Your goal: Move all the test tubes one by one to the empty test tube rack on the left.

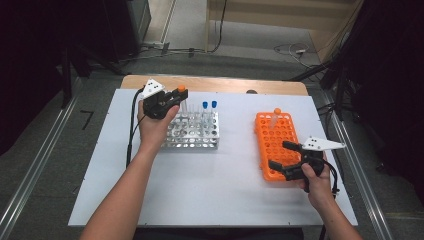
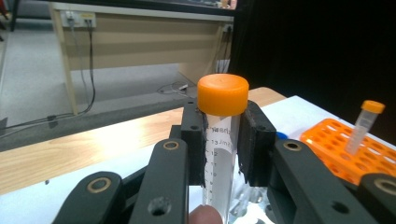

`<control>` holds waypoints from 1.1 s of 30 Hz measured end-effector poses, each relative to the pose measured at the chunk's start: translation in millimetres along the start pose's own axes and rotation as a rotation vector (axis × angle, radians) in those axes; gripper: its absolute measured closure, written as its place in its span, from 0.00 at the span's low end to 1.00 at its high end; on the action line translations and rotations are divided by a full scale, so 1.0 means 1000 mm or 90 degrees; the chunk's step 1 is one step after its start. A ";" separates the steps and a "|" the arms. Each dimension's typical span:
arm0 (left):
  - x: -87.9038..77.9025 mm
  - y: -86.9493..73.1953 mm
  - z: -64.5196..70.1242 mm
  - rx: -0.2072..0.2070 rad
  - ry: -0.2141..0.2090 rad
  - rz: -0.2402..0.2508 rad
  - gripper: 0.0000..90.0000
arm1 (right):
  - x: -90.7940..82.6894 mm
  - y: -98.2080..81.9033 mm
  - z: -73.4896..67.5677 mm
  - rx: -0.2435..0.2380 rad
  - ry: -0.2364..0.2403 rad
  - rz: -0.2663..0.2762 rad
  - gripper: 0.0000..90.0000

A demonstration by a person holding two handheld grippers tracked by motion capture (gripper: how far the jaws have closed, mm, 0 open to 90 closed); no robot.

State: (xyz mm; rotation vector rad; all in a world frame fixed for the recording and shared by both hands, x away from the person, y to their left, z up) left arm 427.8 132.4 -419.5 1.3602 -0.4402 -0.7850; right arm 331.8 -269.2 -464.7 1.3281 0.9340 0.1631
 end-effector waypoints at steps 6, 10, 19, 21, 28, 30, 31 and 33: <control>0.005 -0.006 -0.006 -0.004 0.012 -0.014 0.83 | 0.001 0.000 0.000 -0.005 0.001 0.000 0.00; 0.008 -0.010 -0.007 -0.003 0.019 -0.032 0.83 | 0.000 0.000 0.000 -0.001 0.000 -0.001 0.00; 0.013 -0.020 -0.003 0.010 0.032 -0.098 0.83 | 0.000 0.000 0.000 0.003 0.001 -0.001 0.00; 0.013 -0.021 -0.002 0.015 0.036 -0.112 0.83 | 0.000 0.000 0.000 0.002 0.002 0.000 0.00; 0.011 -0.024 -0.001 0.013 0.034 -0.152 0.82 | 0.002 -0.001 0.001 0.003 0.003 -0.003 0.00; 0.011 -0.027 0.000 0.016 0.032 -0.171 0.81 | 0.001 -0.001 0.001 0.004 0.005 -0.003 0.00; 0.011 -0.028 0.001 0.017 0.029 -0.177 0.80 | 0.001 0.000 0.001 0.004 0.005 -0.003 0.00; 0.011 -0.029 0.001 0.012 0.025 -0.181 0.79 | 0.001 -0.001 0.000 0.005 0.005 -0.003 0.00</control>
Point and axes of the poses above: each handheld gripper's, and its own axes: x roughly forward along the jaws, y roughly out of its top, z roughly to its right, the point moved 4 cm from there along x, roughly forward along the jaws, and after that the axes turned 14 degrees about -y, right-handed, at the moved point
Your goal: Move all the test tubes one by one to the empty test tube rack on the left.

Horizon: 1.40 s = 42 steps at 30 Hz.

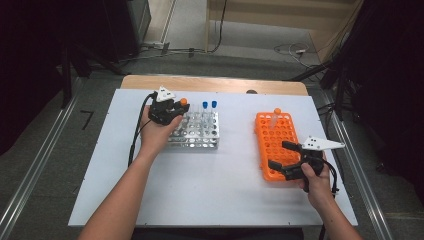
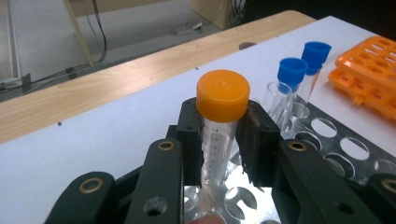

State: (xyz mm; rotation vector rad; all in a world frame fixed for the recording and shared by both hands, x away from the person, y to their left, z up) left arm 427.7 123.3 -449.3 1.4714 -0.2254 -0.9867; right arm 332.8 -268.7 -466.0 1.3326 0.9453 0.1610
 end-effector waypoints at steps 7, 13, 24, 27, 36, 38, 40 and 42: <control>-0.007 0.001 0.001 -0.038 0.009 0.026 0.50 | 0.000 0.000 0.001 0.000 -0.002 0.003 0.00; -0.019 -0.002 0.011 -0.046 -0.026 0.055 0.21 | 0.000 0.001 0.004 0.003 -0.012 0.002 0.00; -0.041 -0.013 0.038 -0.035 -0.082 0.092 0.00 | 0.003 0.008 0.007 -0.001 -0.065 0.007 0.04; -0.048 -0.016 0.047 -0.027 -0.090 0.099 0.00 | 0.004 0.010 0.011 0.000 -0.075 0.009 0.05; -0.066 -0.029 0.067 -0.025 -0.107 0.116 0.00 | 0.016 0.017 0.026 0.009 -0.151 -0.008 0.15; -0.067 -0.032 0.069 -0.027 -0.109 0.120 0.00 | 0.020 0.018 0.030 0.009 -0.172 -0.009 0.19; -0.069 -0.034 0.071 -0.027 -0.111 0.120 0.00 | 0.025 0.019 0.034 0.014 -0.177 -0.010 0.23; -0.070 -0.036 0.074 -0.026 -0.114 0.120 0.00 | 0.030 0.021 0.038 0.023 -0.184 -0.011 0.27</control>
Point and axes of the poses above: each handheld gripper's, and its own axes: x roughly forward along the jaws, y roughly out of its top, z roughly to its right, the point moved 4 cm from there along x, roughly forward along the jaws, and after that the axes turned 14 degrees about -y, right-handed, at the moved point
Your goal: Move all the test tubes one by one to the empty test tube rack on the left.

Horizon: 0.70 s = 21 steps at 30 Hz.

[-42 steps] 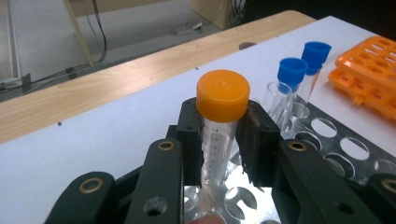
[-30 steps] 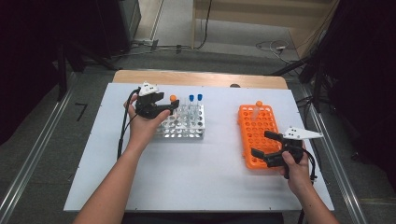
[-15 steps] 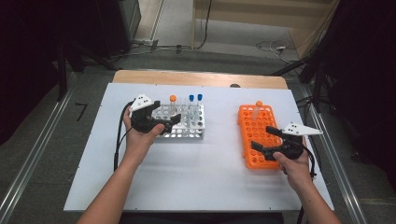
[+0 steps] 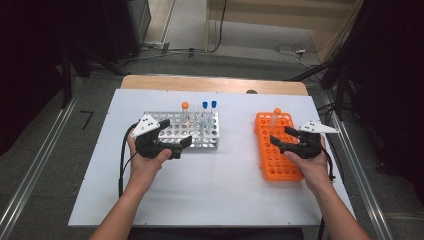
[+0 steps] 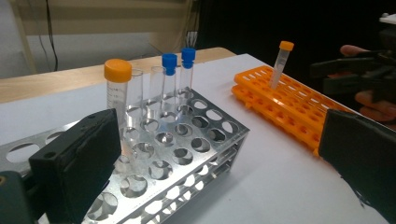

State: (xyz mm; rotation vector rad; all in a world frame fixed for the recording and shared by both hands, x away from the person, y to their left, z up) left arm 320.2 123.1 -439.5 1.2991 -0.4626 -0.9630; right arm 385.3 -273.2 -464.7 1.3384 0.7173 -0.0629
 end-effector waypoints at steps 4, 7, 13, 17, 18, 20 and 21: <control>0.001 -0.002 0.005 0.008 -0.010 -0.003 0.00 | 0.013 0.006 0.004 0.003 -0.012 -0.009 0.34; 0.002 -0.004 0.007 0.008 -0.015 -0.005 0.00 | 0.023 0.010 0.006 0.004 -0.019 -0.019 0.38; 0.004 -0.007 0.007 0.001 -0.015 -0.011 0.00 | 0.041 0.014 0.012 0.023 -0.030 -0.044 0.46; 0.004 -0.007 0.005 -0.002 -0.017 -0.007 0.00 | 0.049 0.017 0.014 0.028 -0.033 -0.059 0.55; 0.003 -0.007 0.005 -0.003 -0.018 -0.006 0.00 | 0.051 0.017 0.014 0.030 -0.033 -0.062 0.57; 0.003 -0.007 0.004 -0.003 -0.017 -0.004 0.00 | 0.054 0.018 0.013 0.023 -0.043 -0.071 0.60; 0.003 -0.007 0.004 -0.004 -0.016 -0.005 0.00 | 0.055 0.018 0.012 0.021 -0.046 -0.074 0.61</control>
Point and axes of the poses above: each handheld gripper's, and its own axes: x roughly forward along the jaws, y roughly out of its top, z roughly to its right, the point moved 4 cm from there along x, roughly forward along the jaws, and after that the axes turned 14 degrees about -y, right-handed, at the moved point
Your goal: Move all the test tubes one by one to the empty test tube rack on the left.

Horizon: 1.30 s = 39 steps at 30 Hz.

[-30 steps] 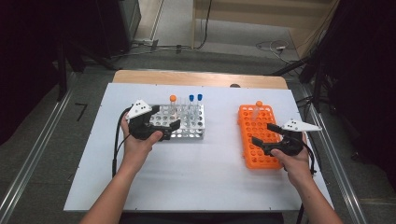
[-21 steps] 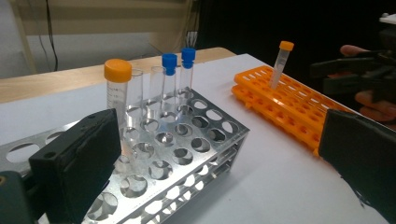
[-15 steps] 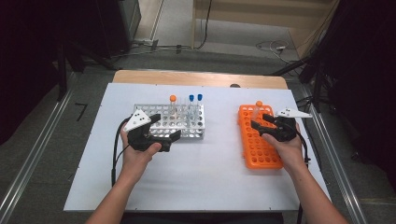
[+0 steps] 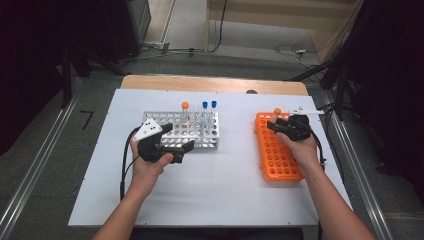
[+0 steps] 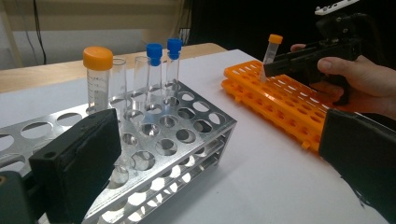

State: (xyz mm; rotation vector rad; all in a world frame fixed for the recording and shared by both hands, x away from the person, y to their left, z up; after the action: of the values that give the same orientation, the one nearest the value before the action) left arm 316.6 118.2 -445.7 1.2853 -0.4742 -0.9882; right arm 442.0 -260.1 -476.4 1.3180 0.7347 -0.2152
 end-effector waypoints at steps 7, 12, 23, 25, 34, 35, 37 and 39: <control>0.001 -0.001 -0.001 -0.002 -0.001 -0.003 0.00 | 0.009 0.004 -0.003 -0.013 -0.024 -0.014 0.71; 0.001 -0.001 0.000 -0.001 -0.001 -0.005 0.00 | 0.013 0.006 -0.005 -0.016 -0.041 -0.020 0.79; 0.002 0.001 0.002 0.001 -0.004 -0.002 0.00 | 0.006 0.009 -0.005 -0.006 -0.035 0.023 0.80; 0.003 0.002 0.004 0.002 -0.015 -0.002 0.00 | 0.000 0.012 -0.006 -0.009 -0.040 0.040 0.80; 0.007 0.005 0.012 0.009 -0.049 -0.003 0.03 | -0.032 0.021 -0.015 -0.007 -0.004 0.097 0.80; 0.008 0.005 0.013 0.011 -0.052 -0.003 0.03 | -0.036 0.021 -0.017 -0.006 0.005 0.100 0.80; 0.009 0.006 0.015 0.013 -0.058 -0.004 0.03 | -0.043 0.020 -0.023 -0.010 0.022 0.106 0.80; 0.011 0.007 0.018 0.015 -0.065 -0.005 0.04 | -0.049 0.018 -0.030 -0.019 0.042 0.111 0.80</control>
State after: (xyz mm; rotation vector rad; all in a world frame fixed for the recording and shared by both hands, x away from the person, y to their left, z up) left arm 310.8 99.1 -436.9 1.2629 -0.5621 -1.0615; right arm 403.6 -240.0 -434.2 1.3571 0.6708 -0.0206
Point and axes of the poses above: each handheld gripper's, and its own axes: x roughly forward along the jaws, y roughly out of its top, z roughly to its right, the point moved 4 cm from there along x, roughly forward along the jaws, and after that the axes turned 14 degrees about -y, right-handed, at the moved point
